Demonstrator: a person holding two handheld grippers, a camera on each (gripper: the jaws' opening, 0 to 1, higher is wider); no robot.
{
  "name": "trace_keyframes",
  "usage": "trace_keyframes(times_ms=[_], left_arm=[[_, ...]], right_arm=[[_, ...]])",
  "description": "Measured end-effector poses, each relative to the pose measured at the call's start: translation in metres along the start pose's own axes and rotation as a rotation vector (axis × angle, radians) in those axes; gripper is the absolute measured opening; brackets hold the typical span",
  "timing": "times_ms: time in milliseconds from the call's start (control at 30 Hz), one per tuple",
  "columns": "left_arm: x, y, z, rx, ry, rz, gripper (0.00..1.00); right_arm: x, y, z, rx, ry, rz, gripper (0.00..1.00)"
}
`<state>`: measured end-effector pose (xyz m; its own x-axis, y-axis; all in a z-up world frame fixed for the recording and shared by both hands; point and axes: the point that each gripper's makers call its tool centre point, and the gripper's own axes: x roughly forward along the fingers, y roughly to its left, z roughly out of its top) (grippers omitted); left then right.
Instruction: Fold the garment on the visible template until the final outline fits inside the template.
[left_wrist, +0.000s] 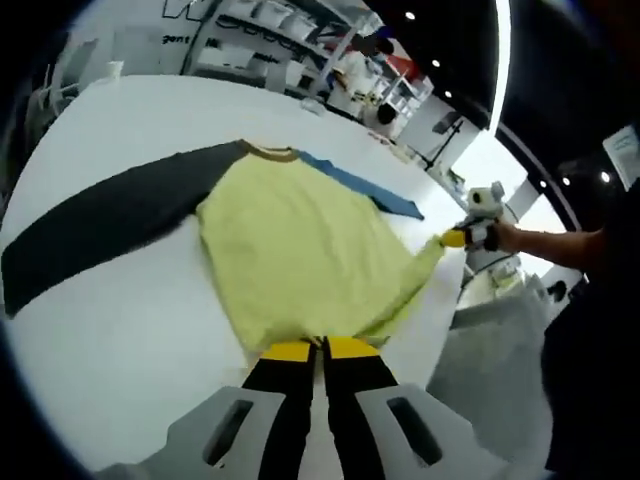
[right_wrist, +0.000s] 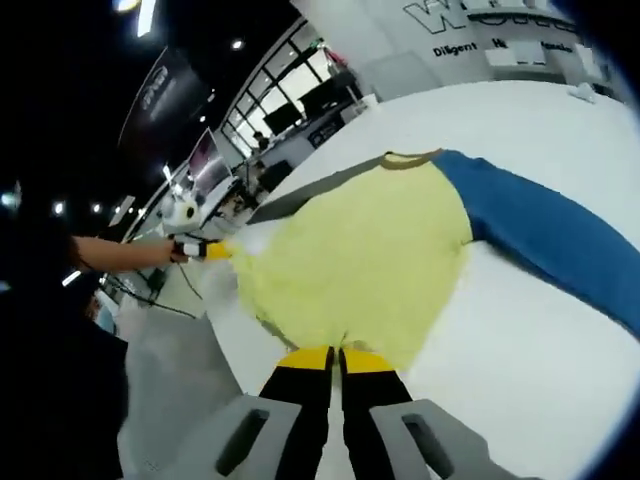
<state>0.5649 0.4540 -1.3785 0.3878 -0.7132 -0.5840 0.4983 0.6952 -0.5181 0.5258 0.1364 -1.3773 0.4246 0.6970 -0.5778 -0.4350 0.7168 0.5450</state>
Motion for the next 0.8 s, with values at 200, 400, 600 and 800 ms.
trace_keyframes(times_ms=[200, 400, 600, 800], left_arm=[[0.009, 0.011, 0.012, 0.015, -0.037, 0.061, 0.0], [0.014, 0.011, 0.006, 0.085, -0.019, 0.073, 0.0], [0.023, 0.004, -0.005, 0.075, 0.02, 0.039, 0.0], [0.034, -0.003, -0.006, 0.221, 0.031, 0.035, 0.01]], right_arm=[[0.014, -0.017, 0.011, -0.04, -0.008, -0.075, 0.0], [0.022, -0.018, 0.009, -0.082, -0.015, -0.1, 0.15], [0.034, -0.01, -0.008, -0.112, 0.048, -0.076, 0.13], [0.048, -0.003, -0.014, -0.245, 0.082, -0.074, 0.19]])
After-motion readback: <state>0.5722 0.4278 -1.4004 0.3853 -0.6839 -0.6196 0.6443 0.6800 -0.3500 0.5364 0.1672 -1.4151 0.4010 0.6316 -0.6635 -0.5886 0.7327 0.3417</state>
